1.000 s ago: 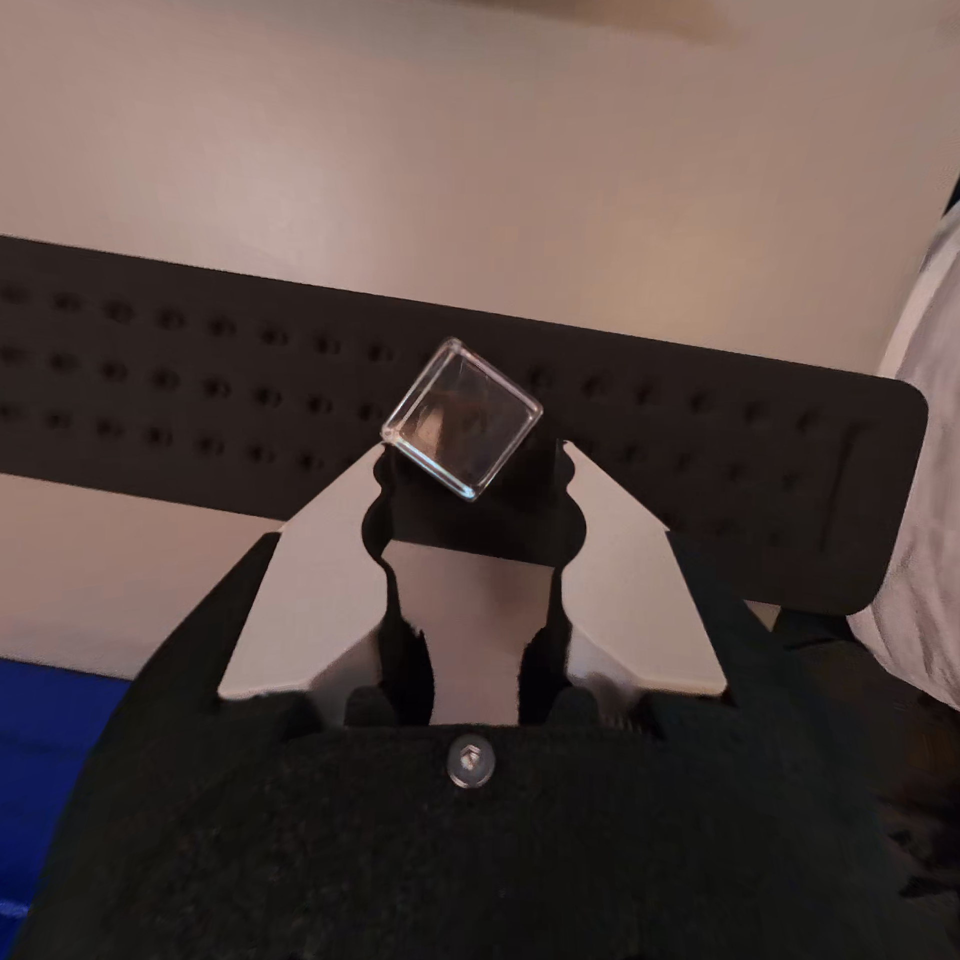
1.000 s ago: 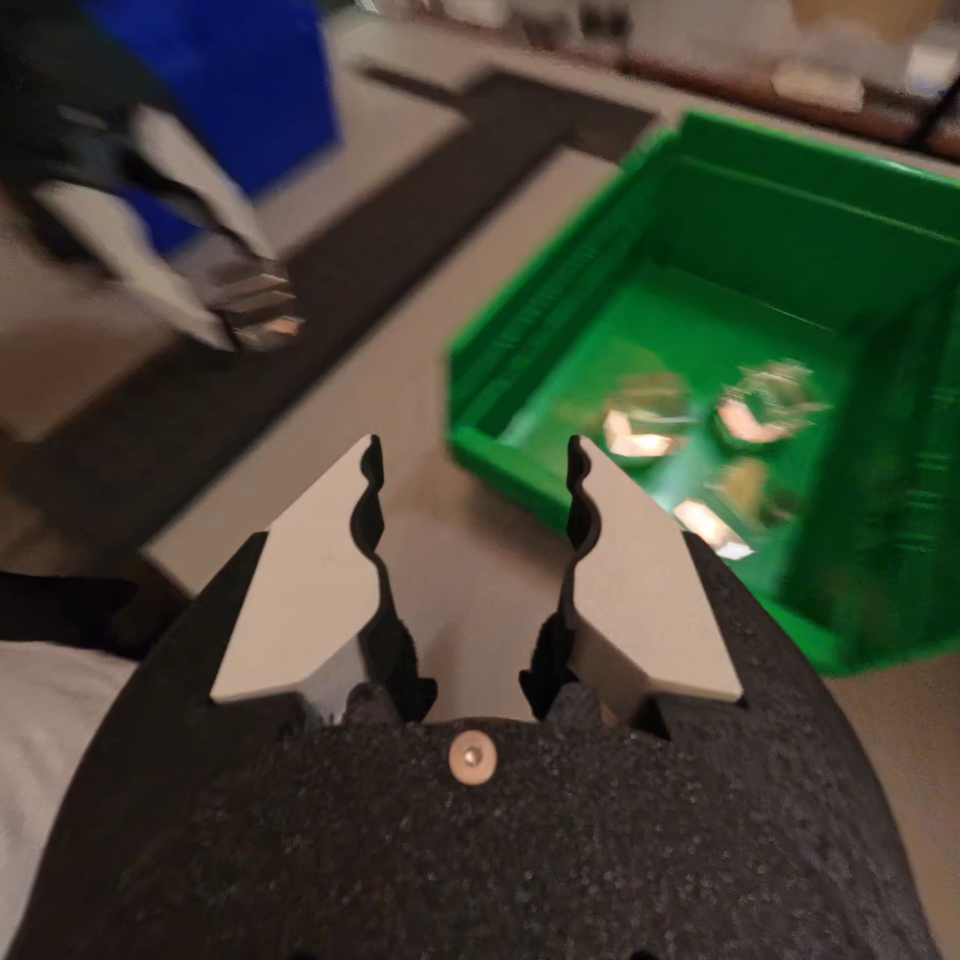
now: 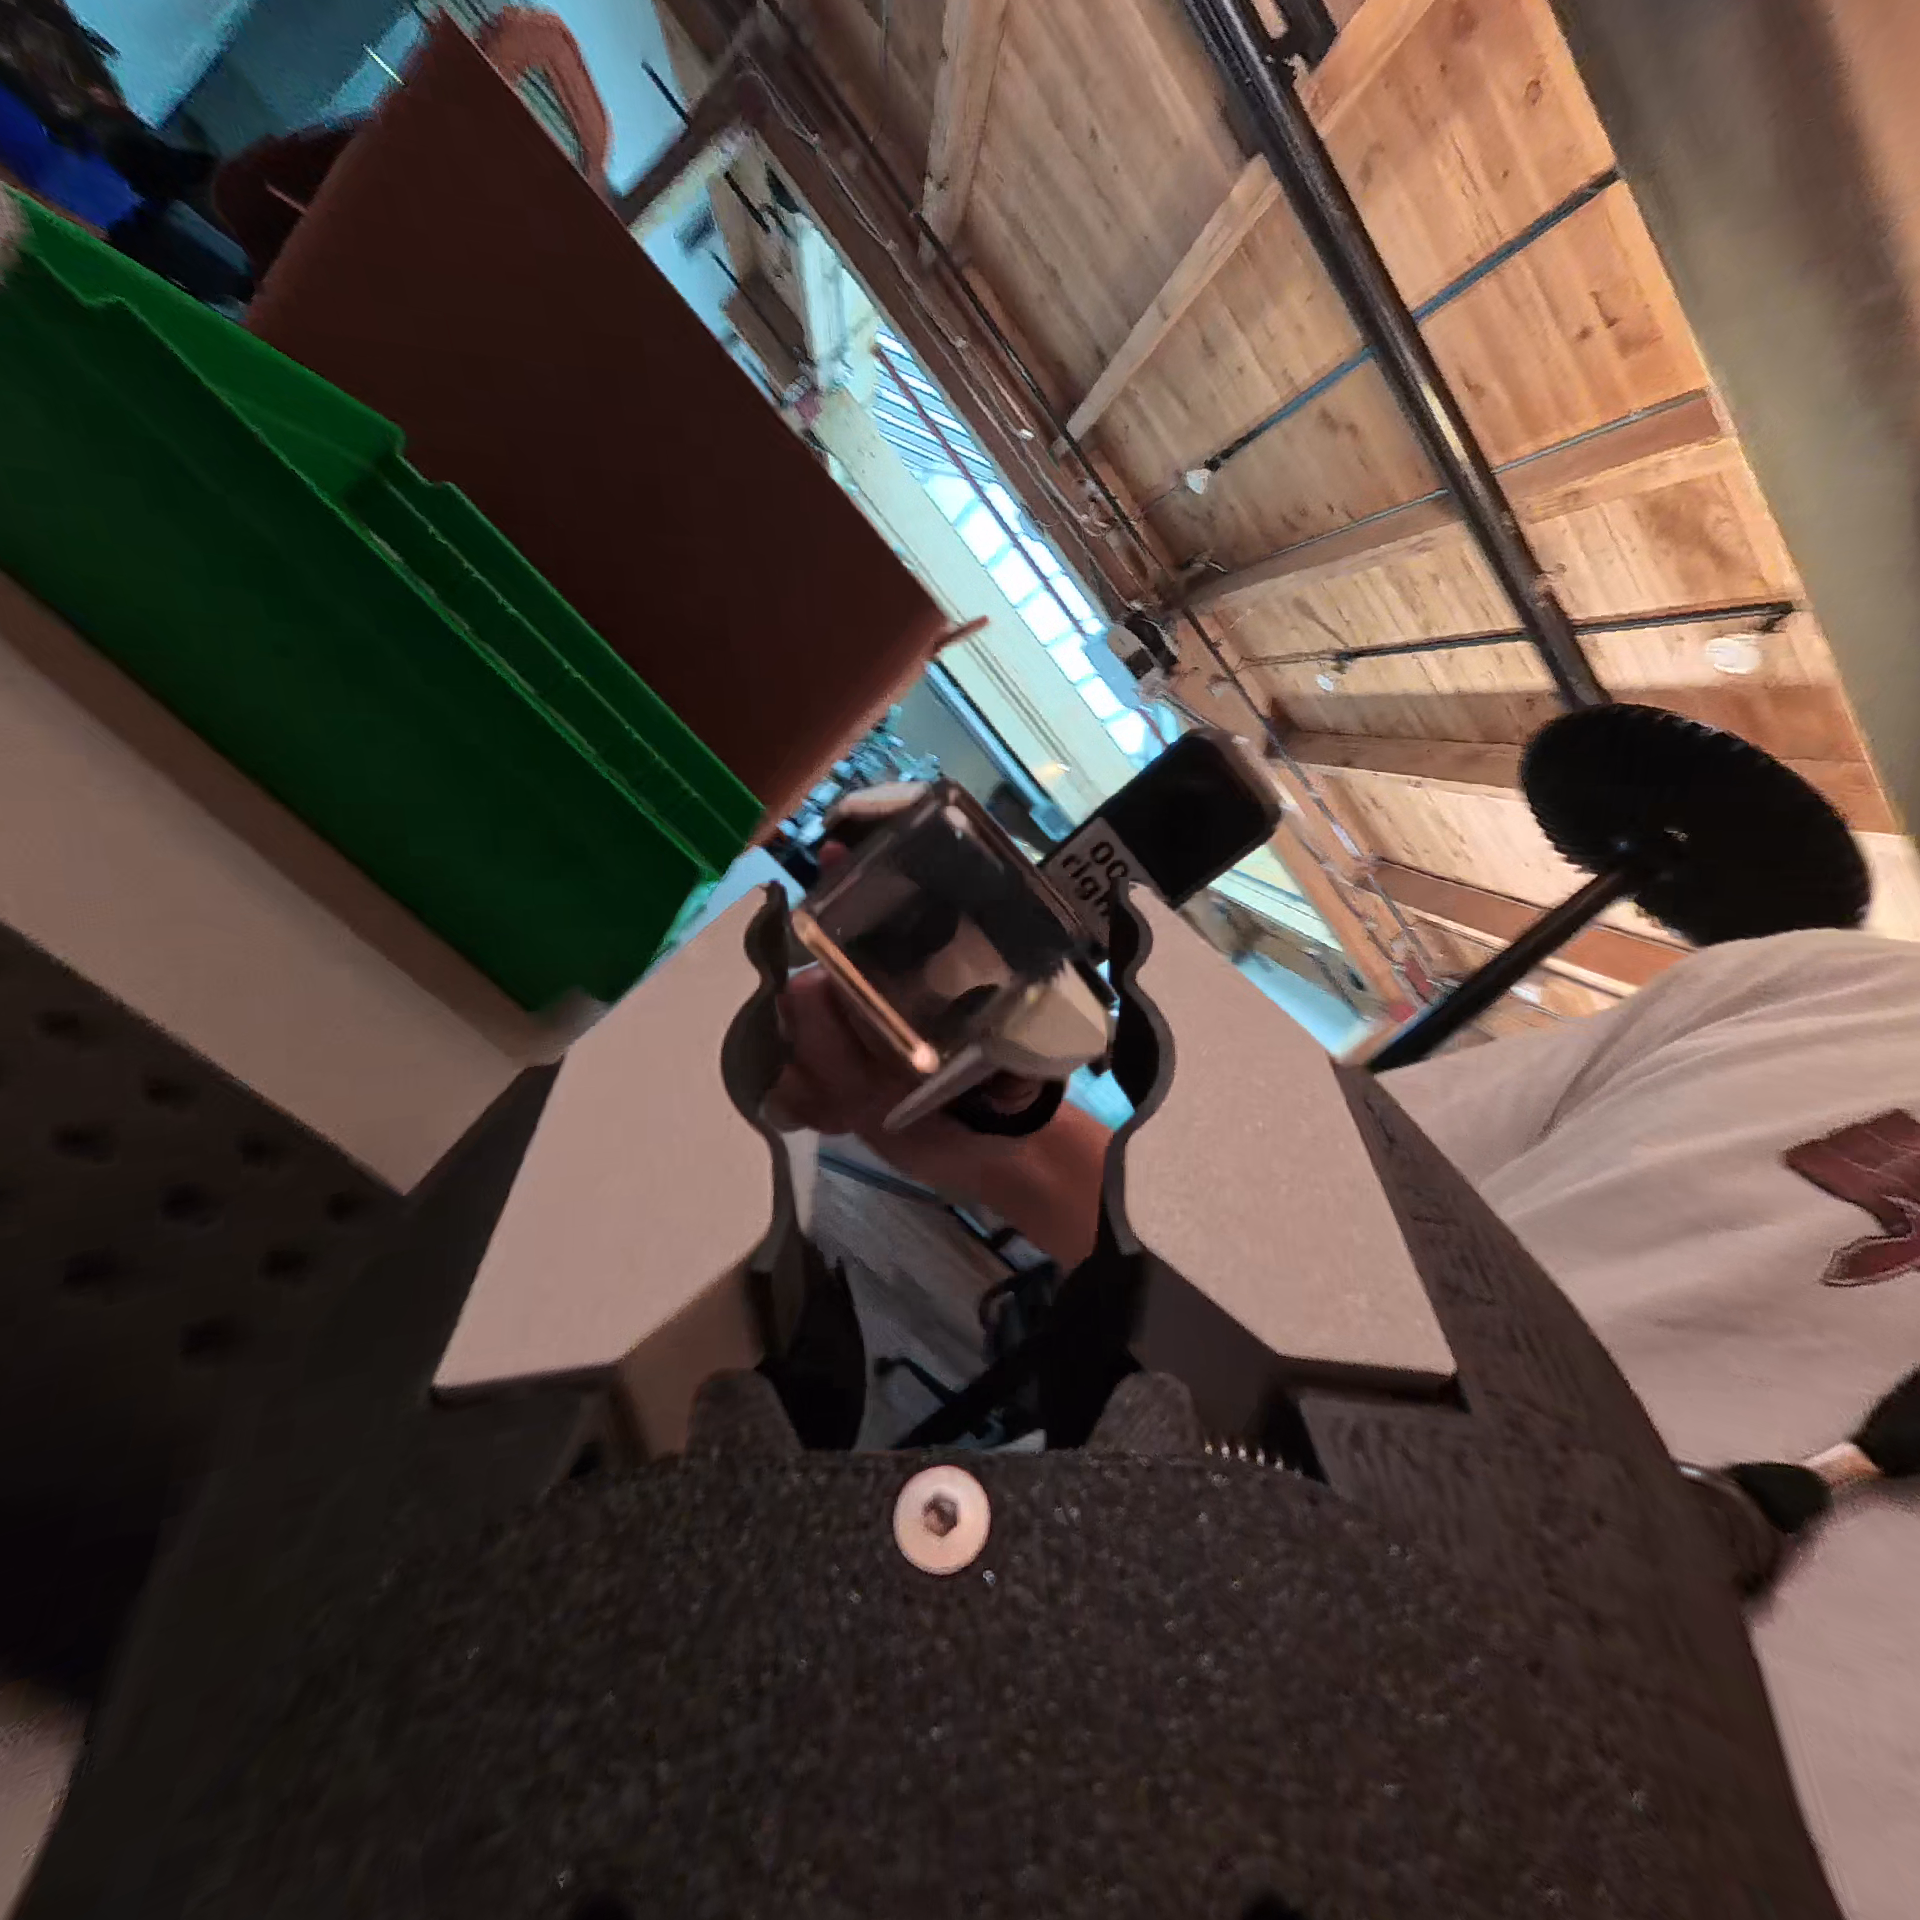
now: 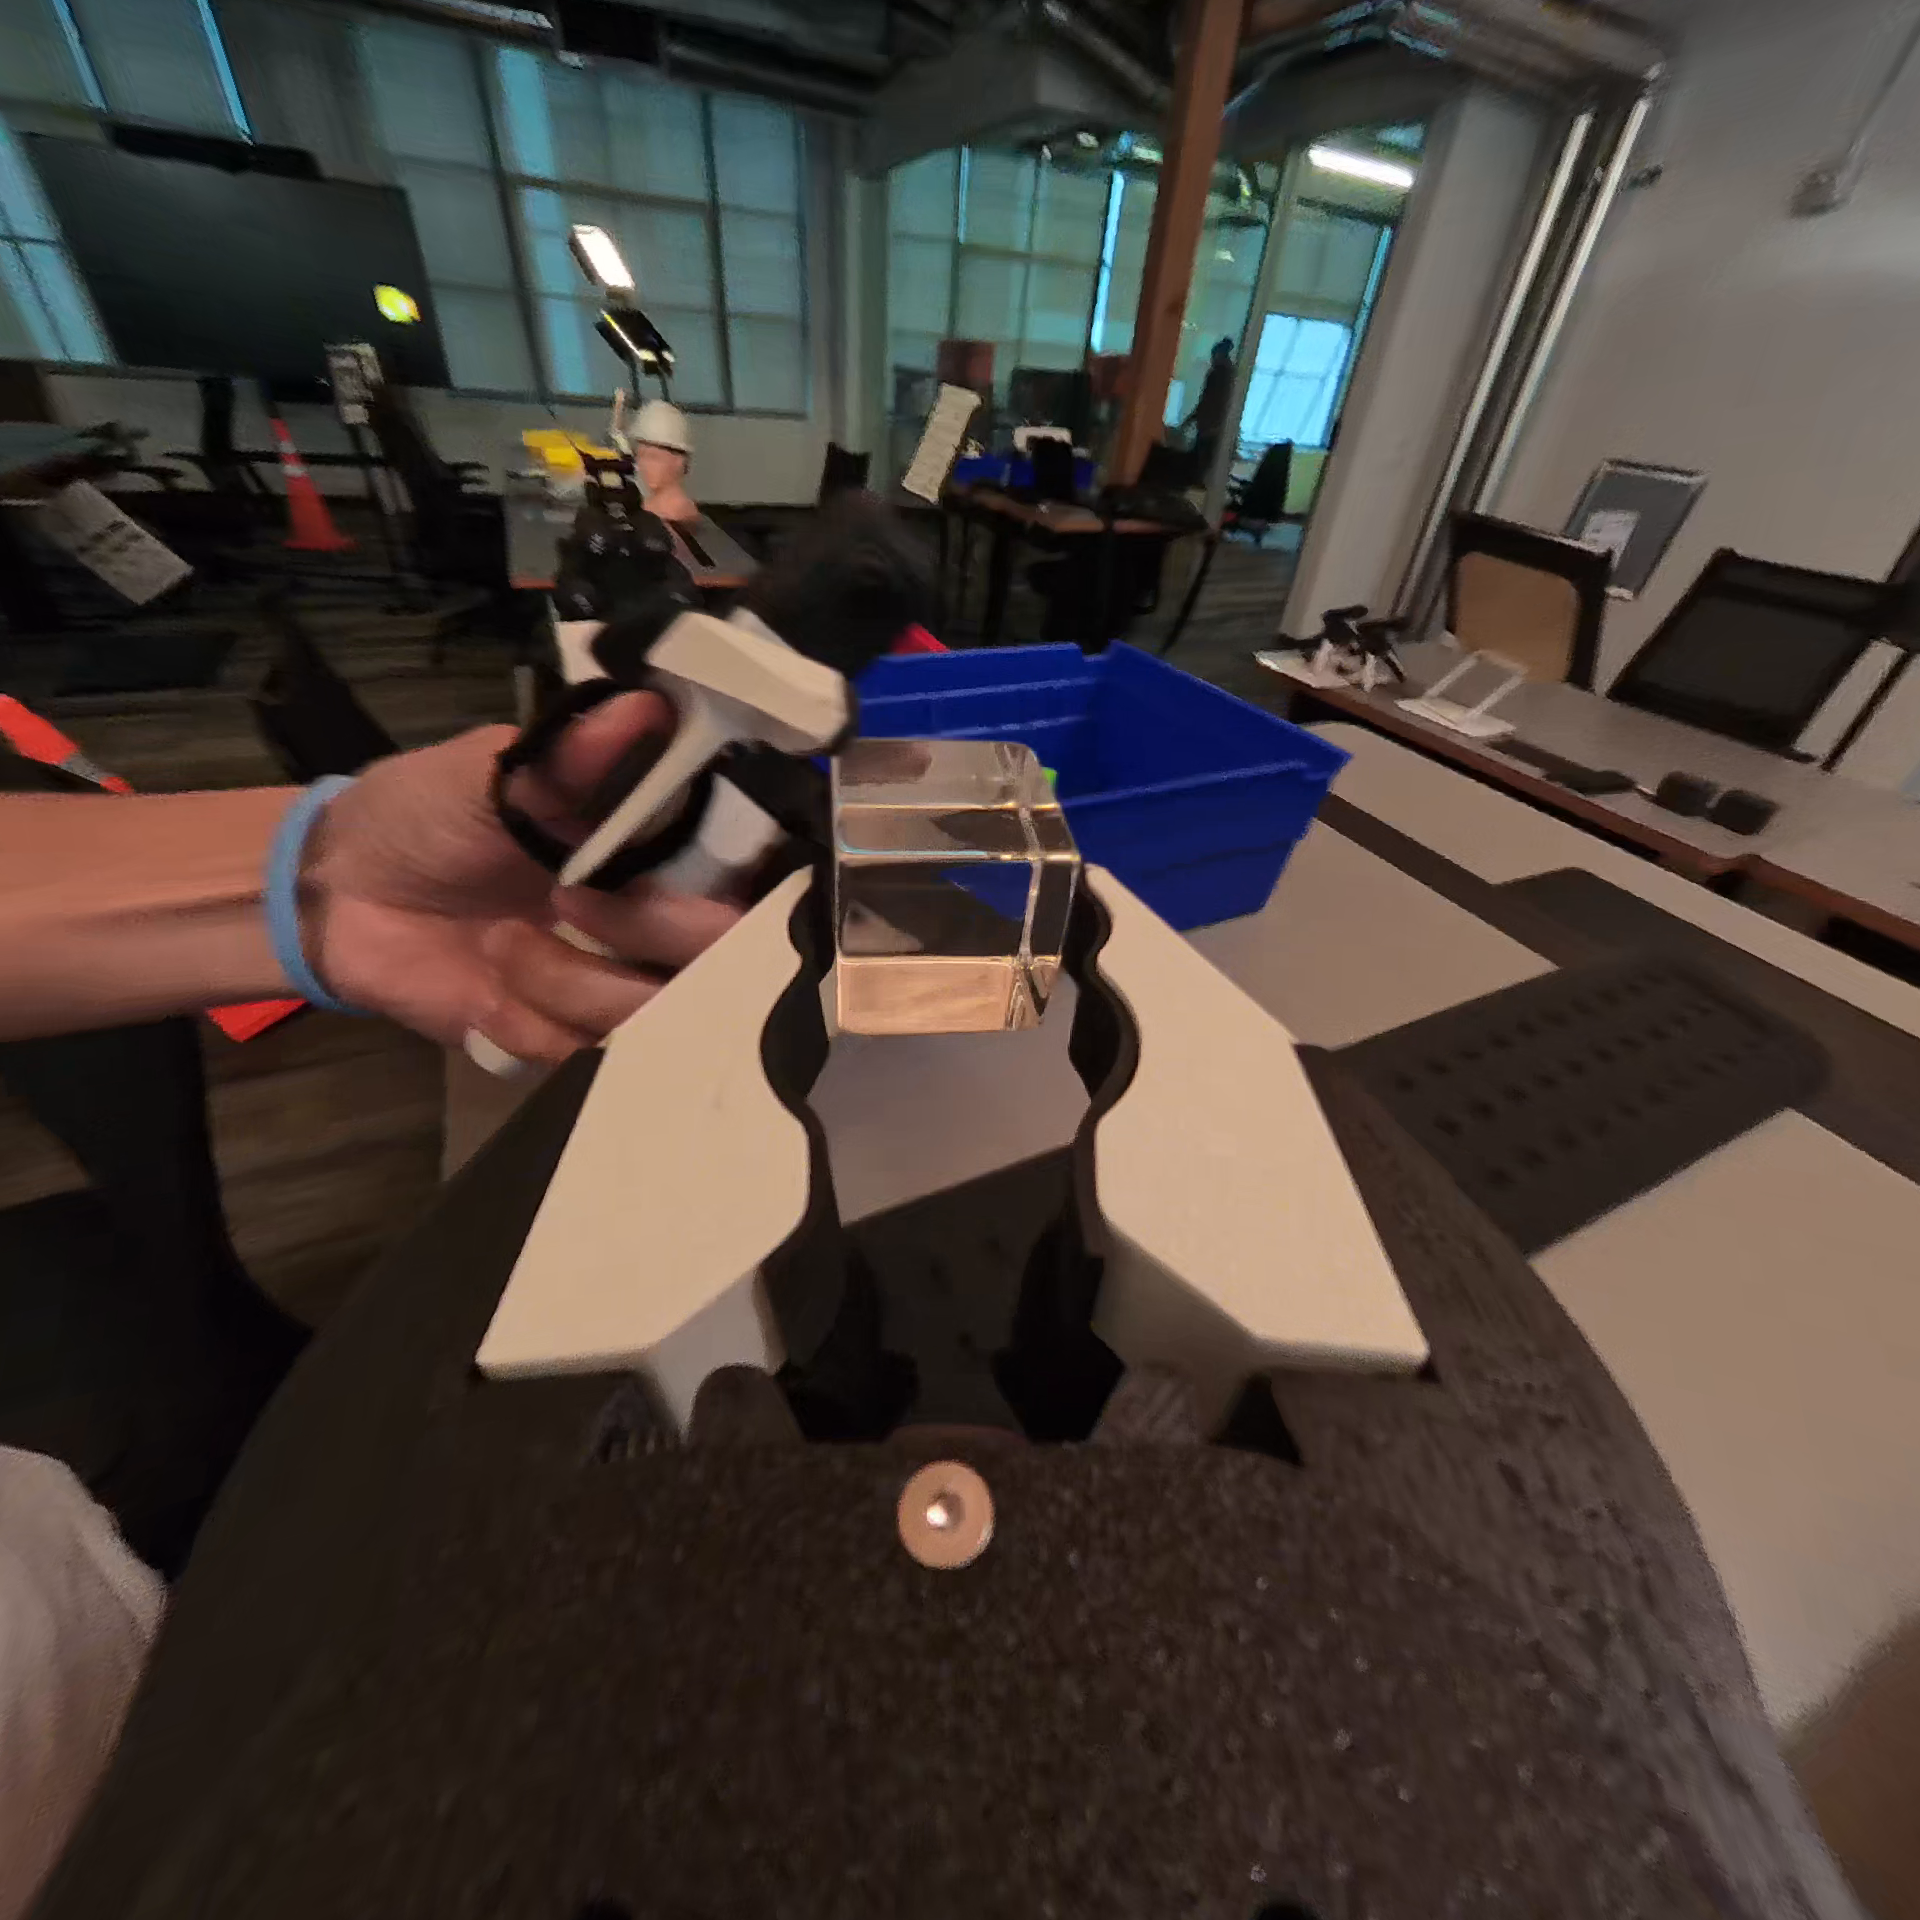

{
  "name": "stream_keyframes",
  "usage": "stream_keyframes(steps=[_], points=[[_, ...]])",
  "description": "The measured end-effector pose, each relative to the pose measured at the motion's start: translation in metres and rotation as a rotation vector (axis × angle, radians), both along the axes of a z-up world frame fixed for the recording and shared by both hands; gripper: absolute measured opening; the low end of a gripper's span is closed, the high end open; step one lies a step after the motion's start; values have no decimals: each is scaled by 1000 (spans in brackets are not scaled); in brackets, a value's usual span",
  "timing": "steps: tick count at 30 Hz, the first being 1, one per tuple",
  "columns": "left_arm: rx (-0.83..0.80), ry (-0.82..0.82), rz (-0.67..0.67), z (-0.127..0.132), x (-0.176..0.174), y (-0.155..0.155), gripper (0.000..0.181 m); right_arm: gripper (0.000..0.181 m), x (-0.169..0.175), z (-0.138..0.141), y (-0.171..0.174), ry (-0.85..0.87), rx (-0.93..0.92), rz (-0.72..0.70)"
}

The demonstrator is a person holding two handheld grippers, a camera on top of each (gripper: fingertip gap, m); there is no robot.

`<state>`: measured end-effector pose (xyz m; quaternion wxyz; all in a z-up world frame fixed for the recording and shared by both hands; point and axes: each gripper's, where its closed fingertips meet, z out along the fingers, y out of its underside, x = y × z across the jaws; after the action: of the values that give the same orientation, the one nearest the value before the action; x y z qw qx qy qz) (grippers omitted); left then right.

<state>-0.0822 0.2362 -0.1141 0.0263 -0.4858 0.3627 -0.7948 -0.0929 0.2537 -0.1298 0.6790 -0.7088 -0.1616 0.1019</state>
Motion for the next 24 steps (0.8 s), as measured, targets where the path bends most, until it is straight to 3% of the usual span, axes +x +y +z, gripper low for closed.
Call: stream_keyframes(steps=[3, 7, 11, 14, 17, 20, 24], points=[[99, 80, 128, -15, -21, 16, 74, 44, 42, 3, -7, -91, -37, -63], [225, 207, 205, -46, -72, 9, 74, 44, 190, 11, -26, -272, -239, -367], [312, 373, 277, -89, -119, -13, 74, 44, 314, -67, -58, -360, -915, -485], [289, 452, 310, -105, -139, -32, 74, 44, 330, -113, -61, -317, -1212, -333], [382, 530, 381, -115, -146, -38, 74, 44, 344, -145, -74, -407, -1450, -254], [497, 603, 453, -115, -146, -37, 74, 44, 347, -162, -89, -492, -1573, -185], [603, 761, 559, -114, -148, -18, 74, 44, 346, -164, -96, -555, -1594, -176]])
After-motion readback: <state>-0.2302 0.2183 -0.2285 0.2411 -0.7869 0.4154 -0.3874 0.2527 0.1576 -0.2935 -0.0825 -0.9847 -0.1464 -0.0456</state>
